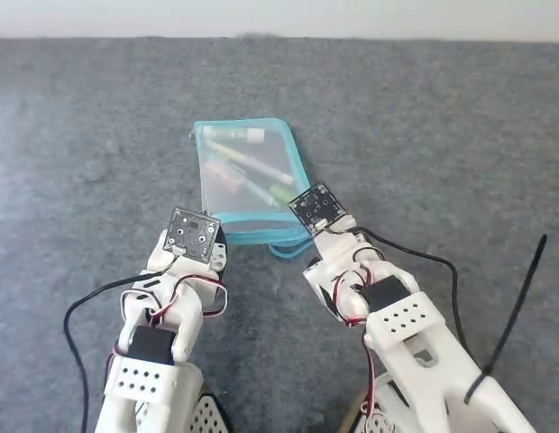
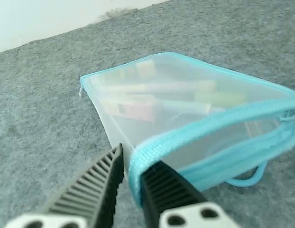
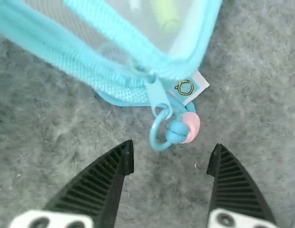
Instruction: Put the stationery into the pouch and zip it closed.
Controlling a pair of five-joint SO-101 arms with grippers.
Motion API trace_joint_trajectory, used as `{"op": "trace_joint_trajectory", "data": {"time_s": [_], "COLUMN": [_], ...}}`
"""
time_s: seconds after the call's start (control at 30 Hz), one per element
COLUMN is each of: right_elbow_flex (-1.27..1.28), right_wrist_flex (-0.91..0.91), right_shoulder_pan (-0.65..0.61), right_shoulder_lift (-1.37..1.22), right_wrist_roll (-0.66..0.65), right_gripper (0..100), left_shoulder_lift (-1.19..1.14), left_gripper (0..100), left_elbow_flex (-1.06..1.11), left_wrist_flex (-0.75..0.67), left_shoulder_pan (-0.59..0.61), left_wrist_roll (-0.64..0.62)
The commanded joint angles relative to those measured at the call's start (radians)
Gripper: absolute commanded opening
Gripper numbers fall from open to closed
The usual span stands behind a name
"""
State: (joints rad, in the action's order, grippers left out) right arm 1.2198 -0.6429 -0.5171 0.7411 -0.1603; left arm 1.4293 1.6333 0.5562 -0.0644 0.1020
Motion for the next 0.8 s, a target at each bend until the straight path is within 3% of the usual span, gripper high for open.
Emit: {"op": "trace_joint_trajectory", "data": {"time_s": [0.0, 0.3, 0.5, 0.63, 0.77], "right_elbow_flex": [-0.064, -0.1, -0.157, -0.238, -0.258], "right_wrist_flex": [0.005, 0.01, -0.015, -0.142, -0.151], "right_shoulder_pan": [0.012, 0.012, 0.016, 0.077, 0.096], "right_shoulder_lift": [0.028, 0.028, 0.028, 0.039, 0.031], "right_wrist_roll": [0.02, 0.017, 0.017, 0.018, 0.021], "right_gripper": [25.7, 23.7, 1.2, 1.2, 1.7], "left_shoulder_lift": [0.005, 0.005, 0.005, 0.005, 0.005], "left_gripper": [1, 1, 1, 1, 1], "left_elbow_flex": [-0.005, -0.004, -0.004, -0.005, -0.005], "left_wrist_flex": [-0.003, -0.003, -0.003, -0.003, -0.003], "left_shoulder_pan": [-0.005, -0.005, -0.006, -0.006, -0.006], "left_wrist_roll": [0.002, 0.002, 0.002, 0.002, 0.002]}}
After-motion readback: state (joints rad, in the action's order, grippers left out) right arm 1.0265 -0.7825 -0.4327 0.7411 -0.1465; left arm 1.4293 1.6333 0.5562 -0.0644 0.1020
